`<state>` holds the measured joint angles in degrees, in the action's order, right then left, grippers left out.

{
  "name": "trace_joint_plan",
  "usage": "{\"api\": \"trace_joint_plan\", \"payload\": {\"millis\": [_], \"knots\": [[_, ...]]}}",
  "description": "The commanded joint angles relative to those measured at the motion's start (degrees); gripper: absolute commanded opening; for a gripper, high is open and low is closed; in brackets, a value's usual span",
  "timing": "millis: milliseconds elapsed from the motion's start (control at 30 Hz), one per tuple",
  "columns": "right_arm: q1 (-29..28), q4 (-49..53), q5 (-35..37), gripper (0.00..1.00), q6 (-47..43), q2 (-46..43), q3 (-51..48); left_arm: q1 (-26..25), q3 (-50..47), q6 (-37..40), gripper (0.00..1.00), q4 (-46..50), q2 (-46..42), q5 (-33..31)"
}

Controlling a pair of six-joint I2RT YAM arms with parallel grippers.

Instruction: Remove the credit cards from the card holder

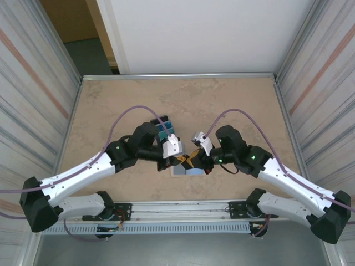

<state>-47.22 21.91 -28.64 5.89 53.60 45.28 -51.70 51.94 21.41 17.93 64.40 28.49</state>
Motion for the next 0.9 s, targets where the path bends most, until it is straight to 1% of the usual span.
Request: {"api": "trace_joint_plan", "payload": {"millis": [0,33,67,100,133,233,300,367,433,467,533,633,767,867], "knots": [[-0.3,-0.57,0.88,0.0,-0.33,-0.01,2.28,-0.05,1.63,1.89,0.0,1.67,-0.39,-1.78],[-0.28,-0.66,1.67,0.06,-0.25,-0.14,2.19,-0.01,1.58,1.84,0.0,1.62,-0.48,-2.31],[-0.28,-0.8,2.39,0.16,-0.21,-0.28,2.18,0.09,1.42,1.85,0.0,1.45,-0.74,-2.91],[-0.24,-0.99,3.33,0.32,-0.14,-0.39,2.02,0.1,1.09,1.67,0.0,1.08,-1.02,-3.91],[-0.25,-1.24,4.09,0.42,-0.17,-0.58,1.82,0.08,0.61,1.27,0.0,0.44,-1.36,-4.96],[-0.07,-2.65,5.73,0.55,0.24,-1.48,0.97,0.46,-1.42,-0.59,0.0,-2.2,-3.12,-8.03],[0.12,-4.38,7.26,0.6,1.16,-2.25,0.02,0.78,-3.4,-2.94,0.0,-4.78,-4.86,-11.13],[0.43,-6.76,9.54,0.64,2.89,-3.17,-1.15,0.9,-5.67,-6.63,0.0,-7.94,-7.18,-15.0],[0.95,-10.39,12.42,0.74,6.28,-4.09,-2.57,1.08,-8.25,-12.58,0.0,-11.27,-10.2,-20.52],[1.41,-11.89,13.53,0.77,8.26,-4.32,-3.19,1.16,-9.24,-15.31,0.0,-12.63,-11.68,-21.87],[3.37,-15.24,13.13,0.8,12.63,-4.17,-4.26,1.41,-12.43,-21.17,0.0,-15.77,-15.42,-24.9],[6.69,-21.69,7.55,0.79,18.78,-2.85,-6.18,2.03,-16.78,-29.33,0.0,-20.04,-20.82,-27.66],[7.91,-29.67,0.97,0.78,23.57,1.1,-7.4,3.61,-20.77,-39.01,0.0,-23.97,-26.26,-26.81],[7.75,-33.46,-3.64,0.75,25.14,6.15,-6.08,4.33,-22.51,-44.28,0.0,-25.81,-29.18,-25.83]]}}
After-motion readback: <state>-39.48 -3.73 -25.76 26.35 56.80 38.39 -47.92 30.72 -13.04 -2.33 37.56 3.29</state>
